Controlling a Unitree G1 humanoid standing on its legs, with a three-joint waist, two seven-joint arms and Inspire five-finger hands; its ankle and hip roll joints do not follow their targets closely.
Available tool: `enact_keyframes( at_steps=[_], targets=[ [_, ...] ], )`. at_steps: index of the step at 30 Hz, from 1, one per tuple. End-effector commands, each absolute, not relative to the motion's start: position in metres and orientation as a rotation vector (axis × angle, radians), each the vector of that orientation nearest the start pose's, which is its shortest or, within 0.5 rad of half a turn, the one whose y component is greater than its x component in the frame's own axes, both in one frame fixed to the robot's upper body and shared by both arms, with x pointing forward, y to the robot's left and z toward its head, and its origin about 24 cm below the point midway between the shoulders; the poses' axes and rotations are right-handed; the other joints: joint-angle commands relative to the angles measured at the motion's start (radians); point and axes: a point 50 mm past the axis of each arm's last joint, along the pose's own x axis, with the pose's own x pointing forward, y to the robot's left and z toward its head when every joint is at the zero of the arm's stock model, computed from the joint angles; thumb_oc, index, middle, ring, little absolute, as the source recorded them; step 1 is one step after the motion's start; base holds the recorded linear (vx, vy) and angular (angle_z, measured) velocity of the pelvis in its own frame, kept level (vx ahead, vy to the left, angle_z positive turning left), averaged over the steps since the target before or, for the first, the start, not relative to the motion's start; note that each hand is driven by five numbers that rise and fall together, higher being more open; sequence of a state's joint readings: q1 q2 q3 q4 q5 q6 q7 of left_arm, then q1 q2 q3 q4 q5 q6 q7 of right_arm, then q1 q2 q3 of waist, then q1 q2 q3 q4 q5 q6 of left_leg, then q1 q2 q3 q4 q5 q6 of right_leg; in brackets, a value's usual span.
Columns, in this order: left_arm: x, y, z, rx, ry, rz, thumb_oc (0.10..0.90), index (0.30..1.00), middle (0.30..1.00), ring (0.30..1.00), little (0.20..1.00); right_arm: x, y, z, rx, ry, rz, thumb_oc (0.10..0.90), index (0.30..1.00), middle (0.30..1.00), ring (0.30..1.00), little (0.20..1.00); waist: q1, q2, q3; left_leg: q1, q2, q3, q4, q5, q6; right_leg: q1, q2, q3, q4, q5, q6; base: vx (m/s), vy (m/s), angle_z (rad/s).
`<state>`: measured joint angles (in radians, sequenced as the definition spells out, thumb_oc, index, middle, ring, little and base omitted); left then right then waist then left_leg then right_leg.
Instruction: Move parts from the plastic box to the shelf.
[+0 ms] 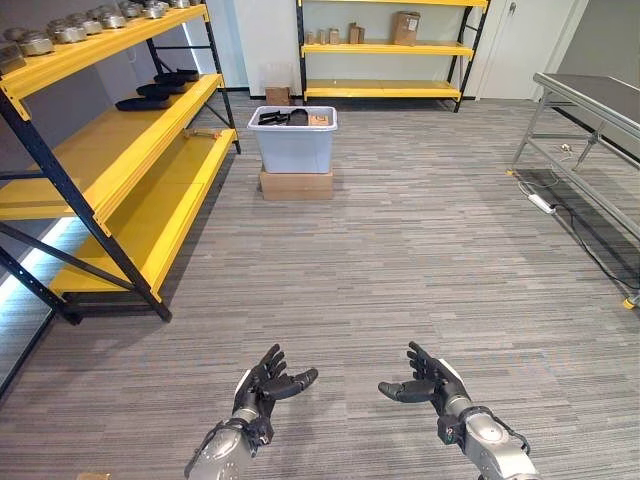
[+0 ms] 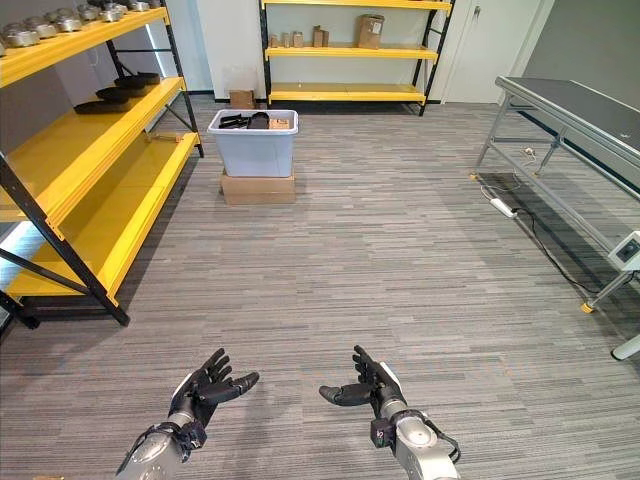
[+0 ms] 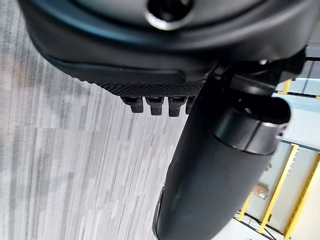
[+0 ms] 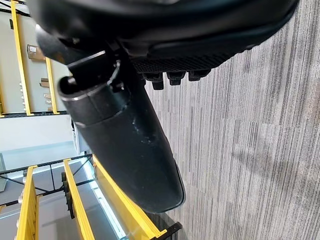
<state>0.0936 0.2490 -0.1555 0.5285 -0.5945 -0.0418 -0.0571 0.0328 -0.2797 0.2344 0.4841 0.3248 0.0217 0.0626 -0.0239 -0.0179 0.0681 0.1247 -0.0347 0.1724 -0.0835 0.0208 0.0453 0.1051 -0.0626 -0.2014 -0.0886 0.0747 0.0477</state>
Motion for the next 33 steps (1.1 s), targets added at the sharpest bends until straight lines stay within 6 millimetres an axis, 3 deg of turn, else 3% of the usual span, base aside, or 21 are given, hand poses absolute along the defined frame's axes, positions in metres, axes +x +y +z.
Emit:
enact_keyframes(
  at_steps=[1, 9, 14, 17, 21, 22, 24, 27, 28, 29, 33],
  targets=[
    [0.227, 0.185, -0.053, -0.371, 0.386, -0.019, 0.900, 1.000, 1.000, 1.000, 1.000, 0.236, -0.171, -0.042, 0.036, 0.381, 0.160, 0.900, 1.000, 1.000, 1.000, 1.000, 0.012, -0.009, -0.021, 0.026, 0.015, 0.031, -0.004, -0.065, -0.035, 0.033, -0.018, -0.006, 0.006, -0.031, 0.059, 0.04, 0.036, 0.01],
    [0.225, 0.183, -0.056, -0.364, 0.403, -0.059, 0.900, 1.000, 1.000, 1.000, 1.000, 0.235, -0.173, -0.045, 0.059, 0.407, 0.153, 0.900, 1.000, 1.000, 1.000, 1.000, 0.008, -0.006, -0.013, 0.027, 0.010, 0.034, -0.004, -0.064, -0.023, 0.024, -0.026, 0.000, 0.042, -0.043, 0.061, 0.03, 0.065, 0.00],
    [0.228, 0.182, -0.054, -0.368, 0.409, -0.094, 0.900, 1.000, 1.000, 1.000, 1.000, 0.238, -0.171, -0.041, 0.057, 0.387, 0.164, 0.900, 1.000, 1.000, 1.000, 1.000, -0.002, 0.000, 0.001, 0.025, -0.001, 0.035, 0.001, -0.065, 0.005, -0.014, -0.032, 0.013, 0.169, -0.078, 0.064, 0.01, 0.131, 0.02],
    [0.237, 0.181, -0.046, -0.355, 0.383, -0.120, 0.900, 1.000, 1.000, 1.000, 1.000, 0.244, -0.169, -0.034, 0.062, 0.354, 0.162, 0.900, 1.000, 1.000, 1.000, 1.000, -0.011, -0.001, 0.026, 0.016, -0.018, 0.023, 0.016, -0.069, 0.037, -0.078, -0.038, 0.027, 0.330, -0.060, 0.077, -0.06, 0.145, 0.04],
    [0.249, 0.176, -0.037, -0.363, 0.355, -0.144, 0.900, 1.000, 1.000, 1.000, 1.000, 0.245, -0.171, -0.029, 0.057, 0.327, 0.147, 0.900, 1.000, 1.000, 1.000, 1.000, -0.018, 0.021, 0.061, 0.009, -0.033, -0.007, 0.041, -0.089, 0.065, -0.241, -0.084, 0.036, 0.701, 0.053, 0.098, -0.03, 0.197, 0.14],
    [0.249, 0.175, -0.036, -0.363, 0.353, -0.149, 0.900, 1.000, 1.000, 1.000, 1.000, 0.244, -0.173, -0.030, 0.053, 0.328, 0.146, 0.900, 1.000, 1.000, 1.000, 1.000, -0.022, 0.021, 0.070, 0.020, -0.038, -0.014, 0.038, -0.092, 0.065, -0.262, -0.083, 0.043, 0.730, 0.065, 0.102, 0.03, 0.128, 0.20],
    [0.248, 0.171, -0.037, -0.364, 0.358, -0.155, 0.900, 1.000, 1.000, 1.000, 1.000, 0.243, -0.177, -0.031, 0.048, 0.333, 0.137, 0.900, 1.000, 1.000, 1.000, 1.000, -0.036, 0.019, 0.078, 0.041, -0.045, -0.043, 0.025, -0.095, 0.057, -0.303, -0.045, 0.051, 0.698, 0.086, 0.104, 0.04, 0.036, 0.13],
    [0.248, 0.171, -0.037, -0.364, 0.358, -0.155, 0.900, 1.000, 1.000, 1.000, 1.000, 0.243, -0.177, -0.031, 0.048, 0.333, 0.137, 0.900, 1.000, 1.000, 1.000, 1.000, -0.036, 0.020, 0.078, 0.041, -0.045, -0.043, 0.025, -0.095, 0.057, -0.303, -0.045, 0.051, 0.698, 0.087, 0.104, 0.12, -0.071, 0.36],
    [0.245, 0.166, -0.039, -0.392, 0.369, -0.171, 0.900, 1.000, 1.000, 1.000, 1.000, 0.237, -0.183, -0.034, 0.062, 0.338, 0.142, 0.900, 1.000, 1.000, 1.000, 1.000, -0.073, -0.031, 0.076, 0.106, -0.083, -0.125, 0.013, -0.131, 0.041, -0.335, 0.010, 0.073, 0.282, 0.118, 0.120, 0.57, -0.328, 0.27],
    [0.239, 0.162, -0.044, -0.397, 0.395, -0.197, 0.900, 1.000, 1.000, 1.000, 1.000, 0.235, -0.187, -0.036, 0.073, 0.346, 0.142, 0.900, 1.000, 1.000, 1.000, 1.000, -0.081, -0.032, 0.078, 0.134, -0.080, -0.164, 0.009, -0.141, 0.034, -0.364, 0.013, 0.105, 0.136, 0.149, 0.126, 0.61, -0.345, 0.58],
    [0.230, 0.157, -0.050, -0.431, 0.410, -0.257, 0.900, 1.000, 1.000, 1.000, 1.000, 0.231, -0.193, -0.040, 0.078, 0.357, 0.134, 0.900, 1.000, 1.000, 1.000, 1.000, -0.091, -0.027, 0.087, 0.157, -0.070, -0.197, 0.026, -0.169, 0.039, -0.358, 0.018, 0.160, 0.060, 0.147, 0.126, 0.30, -0.128, 0.70]
  ],
)
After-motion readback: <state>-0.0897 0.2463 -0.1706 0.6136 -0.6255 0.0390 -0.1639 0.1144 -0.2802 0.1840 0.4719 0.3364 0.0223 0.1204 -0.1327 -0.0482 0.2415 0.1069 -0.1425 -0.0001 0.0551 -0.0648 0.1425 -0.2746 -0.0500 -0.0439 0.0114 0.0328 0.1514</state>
